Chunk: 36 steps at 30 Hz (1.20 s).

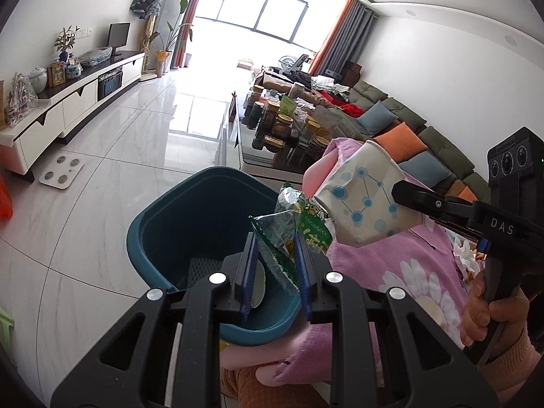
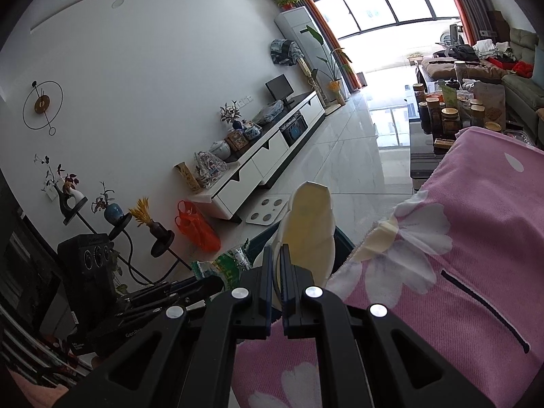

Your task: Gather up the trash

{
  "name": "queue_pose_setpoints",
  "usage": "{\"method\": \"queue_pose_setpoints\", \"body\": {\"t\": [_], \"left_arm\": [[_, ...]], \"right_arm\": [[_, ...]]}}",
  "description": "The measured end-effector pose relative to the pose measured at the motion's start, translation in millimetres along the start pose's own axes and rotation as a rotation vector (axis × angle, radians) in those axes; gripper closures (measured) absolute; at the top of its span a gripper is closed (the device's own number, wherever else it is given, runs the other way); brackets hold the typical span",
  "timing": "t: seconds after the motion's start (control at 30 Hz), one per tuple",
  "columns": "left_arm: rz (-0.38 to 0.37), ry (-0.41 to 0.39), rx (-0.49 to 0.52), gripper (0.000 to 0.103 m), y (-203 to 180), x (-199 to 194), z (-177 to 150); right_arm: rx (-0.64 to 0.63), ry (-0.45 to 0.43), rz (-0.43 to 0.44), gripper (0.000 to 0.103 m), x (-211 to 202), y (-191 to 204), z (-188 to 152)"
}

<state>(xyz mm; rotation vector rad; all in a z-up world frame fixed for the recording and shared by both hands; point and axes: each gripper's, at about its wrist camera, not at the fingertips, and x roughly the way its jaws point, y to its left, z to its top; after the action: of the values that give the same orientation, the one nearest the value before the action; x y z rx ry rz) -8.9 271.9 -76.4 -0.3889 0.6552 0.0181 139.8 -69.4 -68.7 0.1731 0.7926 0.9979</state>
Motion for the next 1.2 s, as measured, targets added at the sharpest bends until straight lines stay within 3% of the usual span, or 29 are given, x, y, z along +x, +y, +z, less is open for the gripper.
{"method": "queue_pose_setpoints", "body": {"t": [0.53,0.67,0.7,0.93,1.2], "left_arm": [[0.098,0.073,-0.041,0.079,16,49,-3],[0.121,0.080,-0.051,0.062,18,61,-3],[0.124,0.084,-0.053,0.061,19,64,-3],[0.111,0.075,-0.042,0.057,17,61,-9],[0.014,0.010,0.086,0.047,-34,40,-9]], "right_arm": [[0.039,0.151,-0.030,0.097,67,-4,4],[0.048,0.160,-0.048,0.090,73,-4,5],[0.052,0.155,-0.050,0.085,73,-4,5],[0.071,0.109,-0.047,0.076,52,-8,4],[0.028,0.021,-0.047,0.065,-3,-2,0]]}}
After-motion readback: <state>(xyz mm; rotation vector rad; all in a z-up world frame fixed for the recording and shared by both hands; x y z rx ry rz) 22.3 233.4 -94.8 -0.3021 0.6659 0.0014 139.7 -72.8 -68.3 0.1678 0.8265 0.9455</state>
